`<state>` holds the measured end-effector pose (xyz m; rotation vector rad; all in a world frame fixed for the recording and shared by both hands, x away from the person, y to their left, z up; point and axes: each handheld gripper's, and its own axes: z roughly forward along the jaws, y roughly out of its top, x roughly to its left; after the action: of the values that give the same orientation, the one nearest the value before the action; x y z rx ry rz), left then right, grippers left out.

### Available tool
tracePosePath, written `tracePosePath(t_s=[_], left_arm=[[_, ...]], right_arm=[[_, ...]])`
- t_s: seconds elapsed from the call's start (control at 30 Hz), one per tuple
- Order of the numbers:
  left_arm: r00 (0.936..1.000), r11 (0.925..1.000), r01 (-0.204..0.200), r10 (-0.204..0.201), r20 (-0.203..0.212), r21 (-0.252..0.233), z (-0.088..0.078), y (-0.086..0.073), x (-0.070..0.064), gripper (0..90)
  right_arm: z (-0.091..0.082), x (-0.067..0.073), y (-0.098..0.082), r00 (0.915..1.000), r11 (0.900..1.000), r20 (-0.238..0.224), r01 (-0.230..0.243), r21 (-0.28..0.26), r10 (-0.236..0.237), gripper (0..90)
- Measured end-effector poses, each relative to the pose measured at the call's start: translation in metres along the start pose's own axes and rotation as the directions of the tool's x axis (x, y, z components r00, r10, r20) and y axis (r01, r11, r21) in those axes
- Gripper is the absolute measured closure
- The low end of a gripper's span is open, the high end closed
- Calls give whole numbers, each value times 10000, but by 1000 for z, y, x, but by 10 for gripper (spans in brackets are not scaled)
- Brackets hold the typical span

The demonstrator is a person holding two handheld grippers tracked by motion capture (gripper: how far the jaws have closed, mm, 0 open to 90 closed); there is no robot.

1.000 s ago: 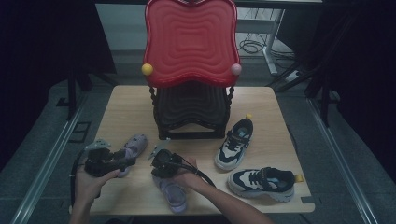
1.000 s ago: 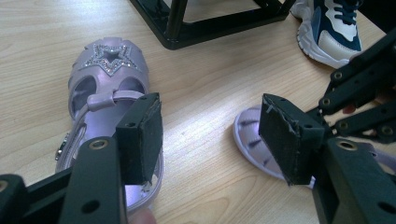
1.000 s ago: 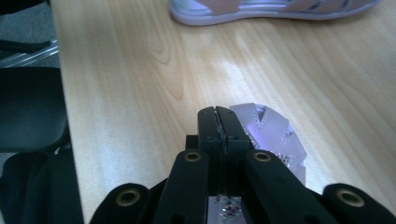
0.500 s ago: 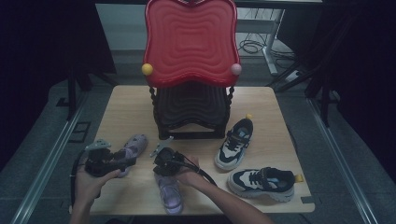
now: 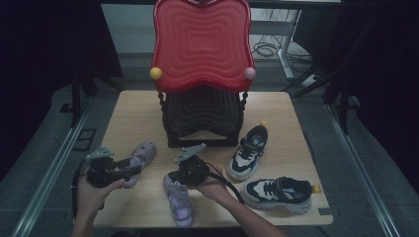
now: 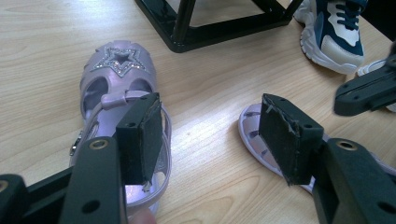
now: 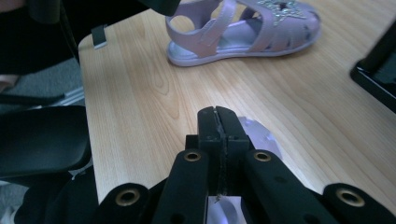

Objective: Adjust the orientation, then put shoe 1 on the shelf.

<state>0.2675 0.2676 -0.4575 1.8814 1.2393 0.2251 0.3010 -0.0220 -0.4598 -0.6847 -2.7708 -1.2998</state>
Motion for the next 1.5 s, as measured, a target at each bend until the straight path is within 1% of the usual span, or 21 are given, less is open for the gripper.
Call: tracePosePath(t_s=[0.07, 0.1, 0.3, 0.33, 0.43, 0.47, 0.7, 0.87, 1.07, 1.17, 1.27, 1.43, 1.5], left_arm=[[10000, 10000, 14, -14, -47, -34, -2, 0, 0, 402], [10000, 10000, 14, -14, -47, -34, -2, 0, 0, 403], [9999, 10000, 49, -50, -137, -71, -5, -3, -1, 403], [9998, 9999, 75, -77, -171, -88, -6, -3, 0, 403], [9997, 9998, 120, -123, -227, -143, -8, -4, 1, 403], [9996, 9998, 126, -130, -242, -161, -9, -4, 1, 403], [9992, 9996, 177, -184, -342, -215, -12, -5, 4, 404], [9988, 9991, 245, -258, -406, -332, -15, -5, 6, 404], [9971, 9982, 441, -465, -600, -403, -19, -8, 14, 406], [9967, 9979, 493, -518, -631, -409, -20, -9, 16, 406], [9962, 9978, 533, -559, -662, -404, -19, -9, 17, 409], [9968, 9984, 503, -518, -613, -265, -14, -10, 17, 413], [9961, 9984, 535, -546, -698, -174, -12, -11, 19, 414]], right_arm=[[-9, -2, -6, 10000, 9996, 69, -52, -284, 54, 896], [-9, -2, -6, 10000, 9996, 69, -52, -284, 54, 896], [-22, -3, -18, 9997, 9976, 100, -209, -666, 216, 886], [-24, -4, -22, 9995, 9965, 93, -286, -783, 294, 878], [-26, -5, -26, 9992, 9954, 78, -395, -875, 404, 879], [-29, -7, -30, 9987, 9939, 64, -502, -986, 511, 879], [-36, -8, -41, 9971, 9900, 35, -744, -1195, 754, 851], [-39, -5, -49, 9969, 9891, 4, -785, -1249, 792, 828], [-40, -3, -58, 9963, 9876, -24, -852, -1322, 856, 788], [-40, -4, -60, 9959, 9865, -25, -902, -1364, 907, 786], [-41, -4, -63, 9953, 9853, -123, -964, -1408, 957, 774], [-41, -1, -66, 9947, 9836, -260, -1022, -1488, 994, 763], [-41, 1, -67, 9949, 9836, -278, -1000, -1501, 969, 755]])
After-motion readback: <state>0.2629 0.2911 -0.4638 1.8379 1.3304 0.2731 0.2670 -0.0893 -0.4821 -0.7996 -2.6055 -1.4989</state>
